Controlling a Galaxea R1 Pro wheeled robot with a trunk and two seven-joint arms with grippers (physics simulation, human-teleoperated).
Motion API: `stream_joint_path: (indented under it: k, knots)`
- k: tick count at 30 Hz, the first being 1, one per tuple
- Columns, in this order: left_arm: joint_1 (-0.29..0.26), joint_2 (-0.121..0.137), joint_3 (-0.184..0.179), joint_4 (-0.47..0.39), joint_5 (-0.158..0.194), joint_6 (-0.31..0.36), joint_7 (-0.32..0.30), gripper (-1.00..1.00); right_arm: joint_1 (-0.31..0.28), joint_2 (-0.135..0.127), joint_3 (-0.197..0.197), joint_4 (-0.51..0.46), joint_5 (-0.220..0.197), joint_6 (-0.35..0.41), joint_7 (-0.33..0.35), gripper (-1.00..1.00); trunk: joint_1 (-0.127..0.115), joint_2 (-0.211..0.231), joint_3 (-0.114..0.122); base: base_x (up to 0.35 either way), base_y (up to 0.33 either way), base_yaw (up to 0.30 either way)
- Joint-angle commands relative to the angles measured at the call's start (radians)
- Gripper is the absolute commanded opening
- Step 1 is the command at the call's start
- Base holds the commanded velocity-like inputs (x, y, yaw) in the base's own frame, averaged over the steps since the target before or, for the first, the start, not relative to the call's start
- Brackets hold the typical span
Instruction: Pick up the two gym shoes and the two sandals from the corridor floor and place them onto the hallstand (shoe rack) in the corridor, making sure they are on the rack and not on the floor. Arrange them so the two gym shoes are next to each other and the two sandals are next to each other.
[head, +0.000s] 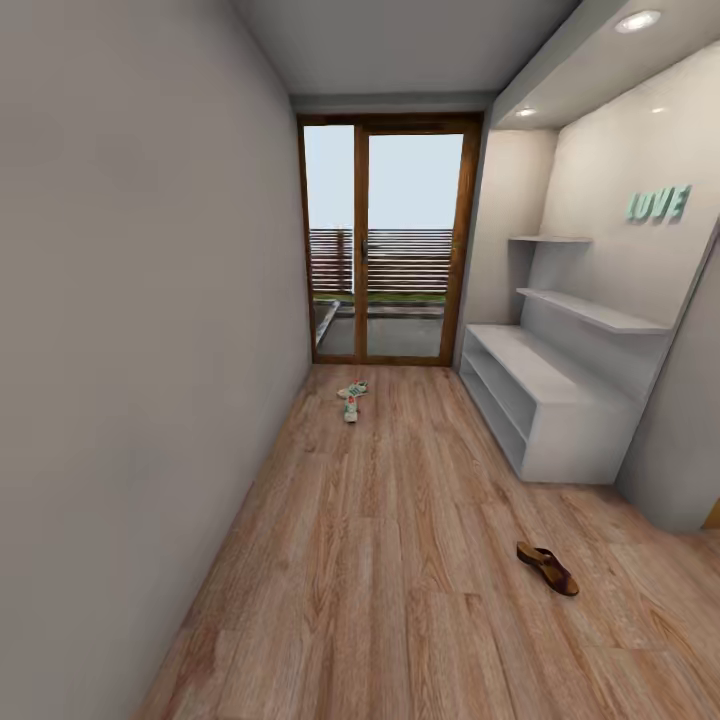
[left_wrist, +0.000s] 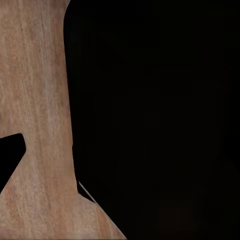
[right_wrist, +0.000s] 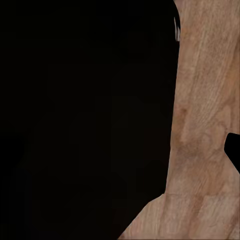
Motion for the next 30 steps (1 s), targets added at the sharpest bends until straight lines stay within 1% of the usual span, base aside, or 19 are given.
stream_joint_path:
  k: [1, 4, 8, 12, 15, 18, 22, 30]
  knots:
    - [0.0, -0.006, 0.001, 0.004, 0.004, 0.006, 0.002, 1.0, -0.006, 0.006, 0.002, -0.006, 0.0, -0.002, -0.005, 1.0, 0.0, 0.0, 0.0, 0.178, 0.0, 0.0]
    - [0.0, -0.01, -0.001, 0.009, 0.004, 0.021, 0.002, 1.0, -0.023, 0.02, 0.002, -0.023, 0.0, 0.002, -0.005, 1.0, 0.0, 0.0, 0.0, 0.212, 0.0, 0.0]
    - [-0.002, -0.009, -0.002, 0.01, 0.003, 0.016, 0.003, 1.0, -0.026, 0.023, 0.001, -0.022, -0.001, 0.006, -0.005, 1.0, 0.0, 0.0, 0.0, 0.252, 0.0, 0.0]
    - [-0.008, -0.005, -0.003, -0.009, 0.002, 0.013, 0.002, 1.0, -0.036, 0.025, 0.0, -0.044, -0.001, 0.008, -0.004, 1.0, 0.0, 0.0, 0.0, 0.312, 0.0, 0.0]
    - [-0.024, 0.002, -0.002, -0.026, 0.002, 0.009, 0.005, 1.0, -0.039, 0.023, -0.001, -0.061, -0.002, 0.007, -0.005, 1.0, 0.0, 0.0, 0.0, 0.329, 0.0, 0.0]
    - [-0.042, 0.011, 0.0, -0.043, 0.002, 0.007, 0.009, 1.0, -0.041, 0.018, -0.001, -0.078, -0.001, -0.008, -0.005, 1.0, 0.0, 0.0, 0.0, 0.335, 0.0, 0.0]
    - [-0.065, 0.012, 0.001, -0.066, 0.002, 0.006, 0.011, 1.0, -0.041, 0.009, -0.002, -0.1, 0.0, -0.031, -0.006, 1.0, 0.0, 0.0, 0.0, 0.337, 0.0, 0.0]
    - [-0.111, 0.012, 0.0, -0.112, 0.003, 0.0, 0.0, 1.0, -0.043, -0.036, -0.008, -0.145, -0.003, -0.075, -0.006, 1.0, 0.0, 0.0, 0.0, 0.338, 0.0, 0.0]
